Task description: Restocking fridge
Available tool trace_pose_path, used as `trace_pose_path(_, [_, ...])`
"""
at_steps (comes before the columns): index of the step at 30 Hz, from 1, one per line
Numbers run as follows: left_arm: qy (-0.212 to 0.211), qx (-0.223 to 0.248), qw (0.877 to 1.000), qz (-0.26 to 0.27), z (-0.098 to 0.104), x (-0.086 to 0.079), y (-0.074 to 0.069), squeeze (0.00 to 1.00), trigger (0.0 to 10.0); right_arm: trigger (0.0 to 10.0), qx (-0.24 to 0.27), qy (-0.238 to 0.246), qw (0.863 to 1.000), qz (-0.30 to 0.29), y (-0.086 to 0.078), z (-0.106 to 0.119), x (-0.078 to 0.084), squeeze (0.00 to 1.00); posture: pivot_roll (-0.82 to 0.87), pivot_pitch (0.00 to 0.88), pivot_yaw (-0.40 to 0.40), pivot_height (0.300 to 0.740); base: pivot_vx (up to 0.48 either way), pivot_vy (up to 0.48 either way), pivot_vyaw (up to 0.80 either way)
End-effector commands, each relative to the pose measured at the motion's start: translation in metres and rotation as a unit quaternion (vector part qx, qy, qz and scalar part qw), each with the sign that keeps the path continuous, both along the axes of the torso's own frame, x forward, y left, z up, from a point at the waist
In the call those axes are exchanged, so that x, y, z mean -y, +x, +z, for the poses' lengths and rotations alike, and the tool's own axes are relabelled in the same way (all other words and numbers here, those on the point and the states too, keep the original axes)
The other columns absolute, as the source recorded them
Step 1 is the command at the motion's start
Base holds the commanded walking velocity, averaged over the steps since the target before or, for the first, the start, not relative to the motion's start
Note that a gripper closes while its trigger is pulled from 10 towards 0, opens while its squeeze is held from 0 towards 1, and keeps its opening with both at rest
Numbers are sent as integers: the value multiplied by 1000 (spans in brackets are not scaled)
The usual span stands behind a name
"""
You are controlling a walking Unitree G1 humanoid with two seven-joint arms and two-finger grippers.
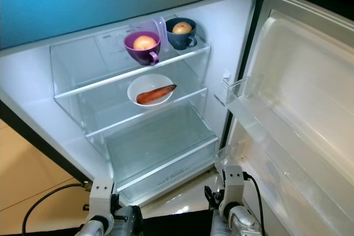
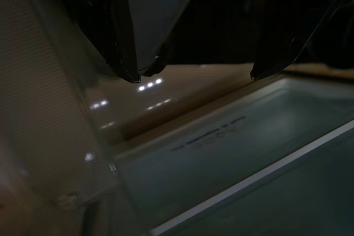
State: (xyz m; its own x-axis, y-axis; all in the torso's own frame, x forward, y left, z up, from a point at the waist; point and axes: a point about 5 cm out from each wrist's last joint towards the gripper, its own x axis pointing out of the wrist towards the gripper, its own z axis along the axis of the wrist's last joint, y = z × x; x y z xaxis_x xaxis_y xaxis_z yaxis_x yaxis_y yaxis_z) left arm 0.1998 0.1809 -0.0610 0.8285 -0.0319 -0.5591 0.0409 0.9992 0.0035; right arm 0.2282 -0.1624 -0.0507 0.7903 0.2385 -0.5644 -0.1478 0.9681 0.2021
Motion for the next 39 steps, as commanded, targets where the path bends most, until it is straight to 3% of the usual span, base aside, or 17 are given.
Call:
trace_pose_path(1, [11, -12, 1000, 7, -4, -10, -10, 0, 10000, 10000, -37, 17, 999, 0, -22, -14, -4, 0, -111, 118, 36, 631, 0, 0, 0])
trace_pose_path(11, [9, -38, 999, -32, -11, -3, -21, 0, 10000, 10000, -54, -13, 998, -22, -26, -18, 4, 0, -116, 114, 36, 636, 0, 0, 0])
trace_pose_path(25, [17, -61, 998, 3, -18, -18, -38, 0, 10000, 10000, -53, -15, 998, -19, -28, -19, 4, 0, -117, 111, 38, 636, 0, 0, 0])
trace_pose_path(30, [28, -74, 996, 51, -21, -33, -51, 0, 10000, 10000, -52, -14, 998, -21, -28, -19, 4, 0, -118, 114, 40, 636, 0, 0, 0])
trace_pose_path(33, [41, -87, 991, 97, -22, -52, -63, 0, 10000, 10000, -51, -14, 998, -19, -28, -18, 4, 0, -116, 117, 39, 636, 0, 0, 0])
trace_pose_path(39, [48, -103, 984, 136, -23, -69, -76, 0, 10000, 10000, -51, -15, 998, -16, -27, -18, 4, 0, -116, 120, 36, 636, 0, 0, 0])
